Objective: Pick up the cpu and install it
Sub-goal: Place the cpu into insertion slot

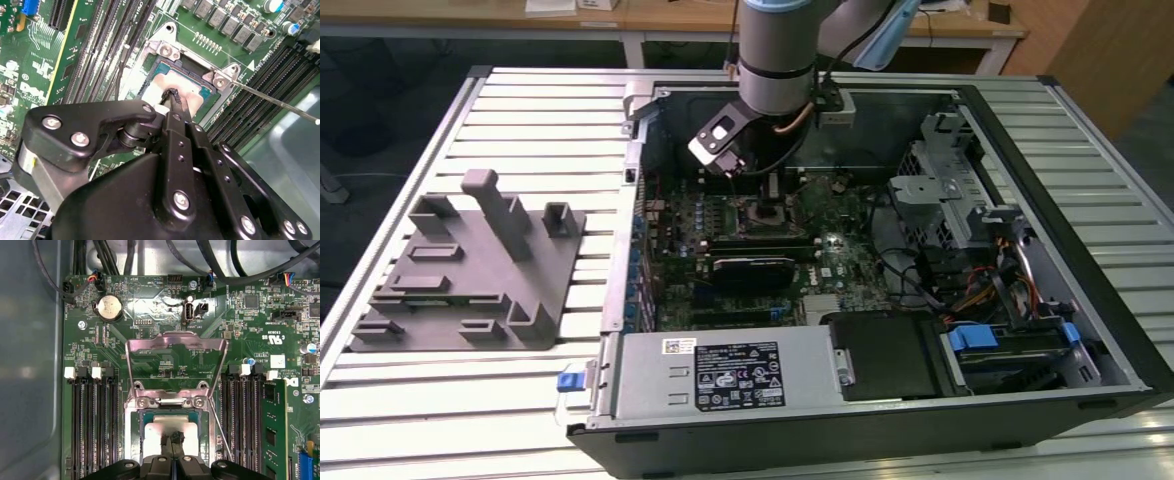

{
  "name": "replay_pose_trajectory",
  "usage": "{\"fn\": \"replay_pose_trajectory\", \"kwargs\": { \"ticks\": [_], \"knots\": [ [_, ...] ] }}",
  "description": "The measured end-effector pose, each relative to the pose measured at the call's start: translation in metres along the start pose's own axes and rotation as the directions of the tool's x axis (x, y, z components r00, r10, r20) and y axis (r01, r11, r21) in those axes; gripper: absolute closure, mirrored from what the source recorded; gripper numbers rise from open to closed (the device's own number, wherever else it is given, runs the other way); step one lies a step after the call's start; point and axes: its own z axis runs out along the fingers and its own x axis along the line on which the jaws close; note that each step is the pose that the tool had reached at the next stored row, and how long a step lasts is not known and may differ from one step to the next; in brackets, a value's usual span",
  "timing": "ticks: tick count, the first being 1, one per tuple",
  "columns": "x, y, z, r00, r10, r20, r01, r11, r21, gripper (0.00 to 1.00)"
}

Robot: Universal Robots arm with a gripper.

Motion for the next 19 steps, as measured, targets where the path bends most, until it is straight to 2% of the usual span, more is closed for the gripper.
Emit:
{"fn": "replay_pose_trajectory", "kwargs": {
  "ticks": [14,17,19],
  "knots": [
    [0.0001,-0.0001,0.0028,1.0000,0.000,0.0001,0.000,1.0000,-0.0001,0.89],
    [0.0005,0.0003,0.0007,1.0000,0.000,-0.0026,0.000,1.0000,-0.0020,0.89],
    [-0.0001,0.0001,-0.0042,1.0000,0.000,0.0000,0.000,1.0000,-0.0001,0.89]
  ]
}}
